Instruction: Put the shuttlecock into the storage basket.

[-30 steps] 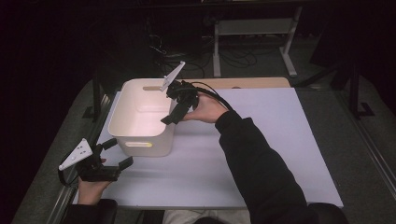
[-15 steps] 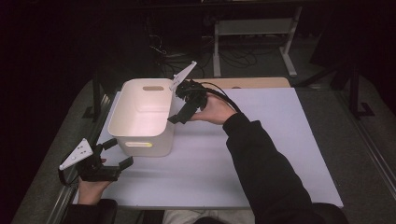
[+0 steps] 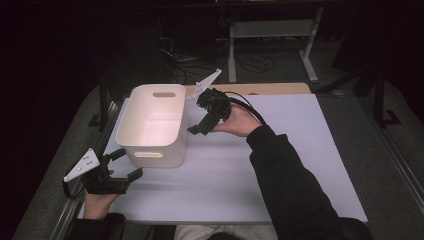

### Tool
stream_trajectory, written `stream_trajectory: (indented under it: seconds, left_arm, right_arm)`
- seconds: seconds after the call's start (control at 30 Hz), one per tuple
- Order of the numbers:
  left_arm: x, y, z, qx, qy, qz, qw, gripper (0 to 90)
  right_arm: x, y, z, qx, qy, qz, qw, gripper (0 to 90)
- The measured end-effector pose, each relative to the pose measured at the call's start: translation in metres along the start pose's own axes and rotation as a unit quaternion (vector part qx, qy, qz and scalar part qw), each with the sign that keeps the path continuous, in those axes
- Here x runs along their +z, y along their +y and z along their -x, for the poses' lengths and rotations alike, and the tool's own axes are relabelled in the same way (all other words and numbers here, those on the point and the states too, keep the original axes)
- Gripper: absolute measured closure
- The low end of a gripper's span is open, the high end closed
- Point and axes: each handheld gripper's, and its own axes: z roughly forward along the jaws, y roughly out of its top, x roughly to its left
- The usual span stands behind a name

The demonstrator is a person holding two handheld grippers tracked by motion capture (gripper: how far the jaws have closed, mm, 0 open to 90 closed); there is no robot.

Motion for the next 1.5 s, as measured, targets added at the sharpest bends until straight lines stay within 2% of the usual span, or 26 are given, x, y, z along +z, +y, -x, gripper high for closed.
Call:
stream_trajectory:
  seconds: [0.8,1.23,1.5]
  left_arm:
    - [0.0,0.0,0.0,0.001,0.001,-0.002,1.0,0.0]
    - [0.0,0.0,0.0,0.0,0.003,-0.003,1.0,0.0]
    - [0.001,0.0,0.0,0.002,0.001,-0.006,1.0,0.0]
  right_arm:
    - [-0.014,-0.028,0.0,0.026,-0.008,0.009,0.9996,0.0]
    - [-0.021,-0.054,-0.001,0.045,-0.014,0.006,0.9988,0.0]
    - [-0.029,-0.064,-0.002,0.058,-0.017,0.013,0.9981,0.0]
